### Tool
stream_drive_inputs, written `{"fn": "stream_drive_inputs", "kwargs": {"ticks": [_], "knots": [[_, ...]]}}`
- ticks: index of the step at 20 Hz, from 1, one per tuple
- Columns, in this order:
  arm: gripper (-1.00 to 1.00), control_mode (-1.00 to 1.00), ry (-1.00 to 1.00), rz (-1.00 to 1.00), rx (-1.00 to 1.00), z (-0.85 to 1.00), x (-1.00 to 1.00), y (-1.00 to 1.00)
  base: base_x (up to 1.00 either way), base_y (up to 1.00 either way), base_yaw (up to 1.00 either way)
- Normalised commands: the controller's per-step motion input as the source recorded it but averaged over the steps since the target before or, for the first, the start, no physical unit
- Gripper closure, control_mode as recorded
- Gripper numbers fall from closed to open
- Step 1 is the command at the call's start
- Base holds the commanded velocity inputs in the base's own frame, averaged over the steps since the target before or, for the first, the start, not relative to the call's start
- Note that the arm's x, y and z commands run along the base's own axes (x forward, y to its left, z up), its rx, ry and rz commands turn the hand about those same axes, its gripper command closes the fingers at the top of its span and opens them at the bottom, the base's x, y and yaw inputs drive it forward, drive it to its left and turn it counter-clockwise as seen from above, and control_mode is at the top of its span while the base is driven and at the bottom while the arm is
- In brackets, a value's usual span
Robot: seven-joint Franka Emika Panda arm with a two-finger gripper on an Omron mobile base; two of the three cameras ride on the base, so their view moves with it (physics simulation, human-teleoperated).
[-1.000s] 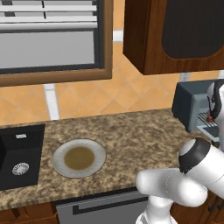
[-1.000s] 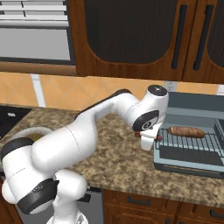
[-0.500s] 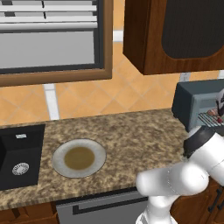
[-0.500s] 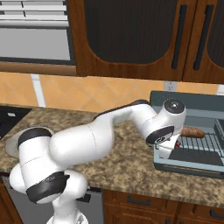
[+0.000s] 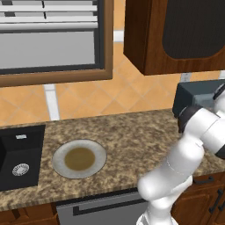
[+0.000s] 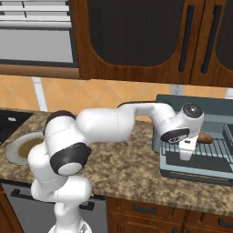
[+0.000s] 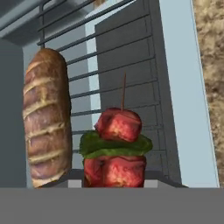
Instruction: Pick up the kebab skewer and baguette bread, and place them inside the toaster oven. Close the toaster oven door and start by setting the timer.
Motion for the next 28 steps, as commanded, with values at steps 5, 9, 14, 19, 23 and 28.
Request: {"fn": "stream_drive_inputs", "kwargs": {"ticks": [5, 9, 14, 19, 23, 28], "knots": [[1.0, -1.0, -0.04, 0.09, 0.0, -0.15, 0.2, -0.51, 0.0, 0.0, 0.0], [1.0, -1.0, -0.09, 0.02, 0.0, -0.21, 0.04, -0.27, 0.0, 0.0, 0.0], [1.0, -1.0, -0.04, 0.0, 0.0, -0.06, 0.08, -0.02, 0.0, 0.0, 0.0], [1.0, -1.0, -0.05, 0.0, 0.0, 0.0, 0.28, 0.0, 0.0, 0.0, 0.0], [1.0, -1.0, -0.03, 0.0, 0.0, -0.01, 0.39, 0.0, 0.0, 0.0, 0.0], [1.0, -1.0, -0.01, 0.0, 0.0, 0.0, 0.23, 0.0, 0.0, 0.0, 0.0]]}}
